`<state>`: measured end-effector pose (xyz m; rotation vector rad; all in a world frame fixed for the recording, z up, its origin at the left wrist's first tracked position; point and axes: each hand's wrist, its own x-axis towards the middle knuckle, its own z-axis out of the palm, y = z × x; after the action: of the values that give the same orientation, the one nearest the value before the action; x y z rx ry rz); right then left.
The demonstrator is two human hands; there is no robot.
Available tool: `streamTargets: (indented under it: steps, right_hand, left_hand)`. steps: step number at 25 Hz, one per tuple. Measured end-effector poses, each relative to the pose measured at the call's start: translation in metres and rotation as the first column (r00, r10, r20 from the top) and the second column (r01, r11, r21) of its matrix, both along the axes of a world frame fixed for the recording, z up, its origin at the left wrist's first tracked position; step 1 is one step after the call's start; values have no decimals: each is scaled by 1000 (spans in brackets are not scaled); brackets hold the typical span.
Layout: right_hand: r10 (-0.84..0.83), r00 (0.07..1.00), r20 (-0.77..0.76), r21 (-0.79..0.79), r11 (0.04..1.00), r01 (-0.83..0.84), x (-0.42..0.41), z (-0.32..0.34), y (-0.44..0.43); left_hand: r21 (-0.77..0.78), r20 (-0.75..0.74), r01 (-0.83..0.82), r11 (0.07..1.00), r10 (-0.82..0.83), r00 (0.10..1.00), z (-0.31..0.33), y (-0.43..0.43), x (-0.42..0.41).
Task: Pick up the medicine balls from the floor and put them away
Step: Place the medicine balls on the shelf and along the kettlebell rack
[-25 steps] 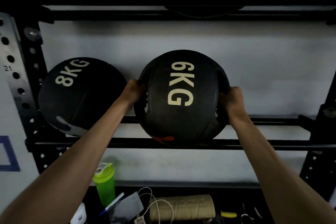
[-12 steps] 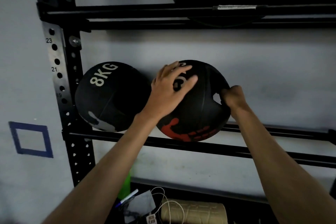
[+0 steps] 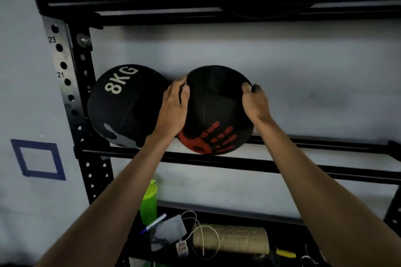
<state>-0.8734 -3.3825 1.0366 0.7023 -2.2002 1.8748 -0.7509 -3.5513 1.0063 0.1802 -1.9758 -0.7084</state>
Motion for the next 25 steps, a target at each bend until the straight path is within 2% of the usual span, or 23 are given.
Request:
streamTargets:
  steps: [3, 5, 9, 12, 14, 17, 19, 21, 23, 25]
  right_hand:
    - [54, 998, -18, -24, 998, -54, 11, -17, 17]
    - [32, 997, -67, -18, 999, -33, 24, -32, 31]
    - [5, 993, -121, 69, 998, 3, 59, -94, 60]
    - [-18, 994, -110, 60, 998, 24, 100, -152, 85]
    - [-26, 996, -89, 74, 997, 33, 126, -189, 99]
    - [-16, 998, -60, 209, 977, 28, 151, -244, 113]
    - [-53, 999, 8, 354, 934, 47, 166, -287, 123]
    - [-81, 993, 84, 496, 868, 29, 179, -332, 136]
    - [-107, 982, 157, 628, 778, -15, 197, -383, 153]
    - [-150, 956, 253, 688, 722, -69, 219, -435, 171]
  left_hand:
    - [42, -67, -57, 997, 60, 996, -4, 13, 2]
    - [106, -90, -102, 989, 112, 990, -18, 28, 11]
    - [138, -92, -199, 970, 213, 973, -79, 68, 43]
    - [70, -9, -282, 957, 283, 959, -139, 99, 70]
    - [66, 83, -243, 968, 238, 968, -177, 113, 85]
    - [112, 293, -185, 976, 145, 945, -229, 131, 95]
    - [169, 495, -181, 969, 76, 866, -273, 143, 102]
    - [201, 668, -130, 971, -39, 743, -322, 154, 111]
    - [206, 773, -66, 976, -121, 622, -372, 162, 128]
    - [183, 853, -26, 983, -146, 501, -420, 167, 150]
